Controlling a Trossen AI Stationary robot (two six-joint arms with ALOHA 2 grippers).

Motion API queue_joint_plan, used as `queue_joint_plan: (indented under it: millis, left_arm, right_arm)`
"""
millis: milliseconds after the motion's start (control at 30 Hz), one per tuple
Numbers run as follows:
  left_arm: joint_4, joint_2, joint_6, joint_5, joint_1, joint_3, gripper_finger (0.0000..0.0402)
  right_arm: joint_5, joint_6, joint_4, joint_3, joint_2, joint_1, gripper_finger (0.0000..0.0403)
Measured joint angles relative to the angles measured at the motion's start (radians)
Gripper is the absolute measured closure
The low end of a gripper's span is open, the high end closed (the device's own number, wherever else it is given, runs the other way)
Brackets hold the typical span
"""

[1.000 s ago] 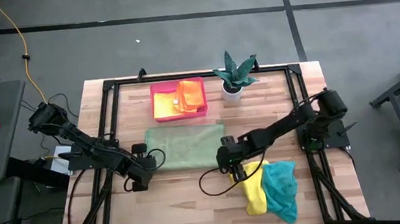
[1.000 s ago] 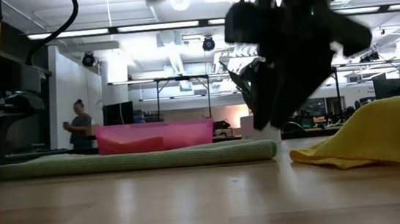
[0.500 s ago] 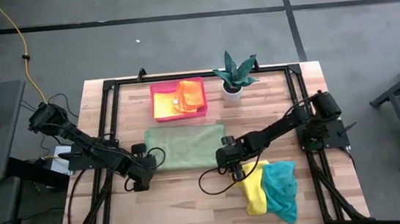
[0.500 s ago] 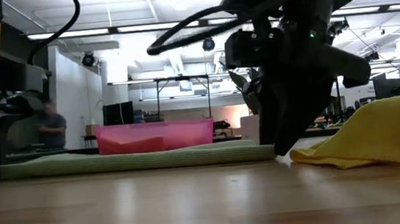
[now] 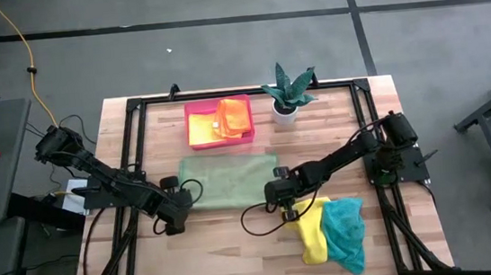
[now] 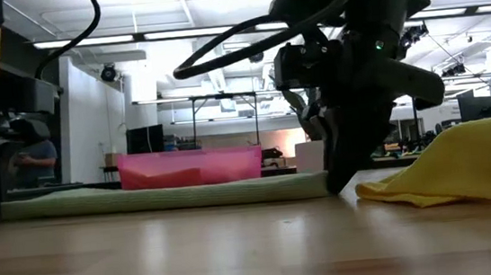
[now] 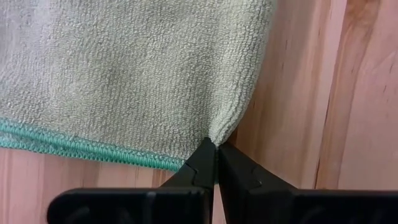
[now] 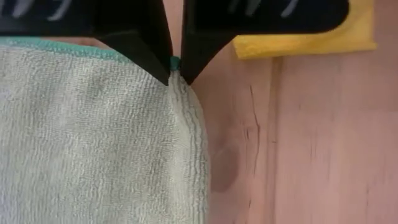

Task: Fold microfiber towels
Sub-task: Fold the green microfiber towel

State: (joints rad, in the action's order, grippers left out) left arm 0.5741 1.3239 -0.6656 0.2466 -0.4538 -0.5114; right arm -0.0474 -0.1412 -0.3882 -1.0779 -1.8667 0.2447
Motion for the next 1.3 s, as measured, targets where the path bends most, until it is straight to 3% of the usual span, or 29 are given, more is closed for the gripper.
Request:
queue_joint_plan:
  millis: [233, 433, 633, 967, 1300]
  left_arm:
    - [-0.004, -0.001, -0.067, -0.043, 0.000, -0.001, 0.0401]
    - [-0.014, -0.032, -0.167, -0.198, 0.001, -0.001, 0.0401]
    - [-0.012, -0.149, -0.302, -0.293, 0.004, -0.001, 0.0401]
    - [0.014, -0.389, -0.436, -0.251, 0.047, 0.001, 0.0401]
    - [0.152, -0.456, -0.413, -0.148, 0.173, 0.001, 0.0401]
  right_arm:
    - [0.051, -0.037, -0.028, 0.000, 0.037, 0.000, 0.0399]
    - [0.134, -0.050, -0.045, 0.000, 0.121, -0.017, 0.0401]
    - [0.215, -0.122, -0.060, 0.000, 0.198, -0.030, 0.0402]
    - [0.227, -0.227, -0.096, 0.002, 0.217, -0.037, 0.0402]
    - [0.159, -0.354, -0.132, 0.002, 0.240, -0.104, 0.0403]
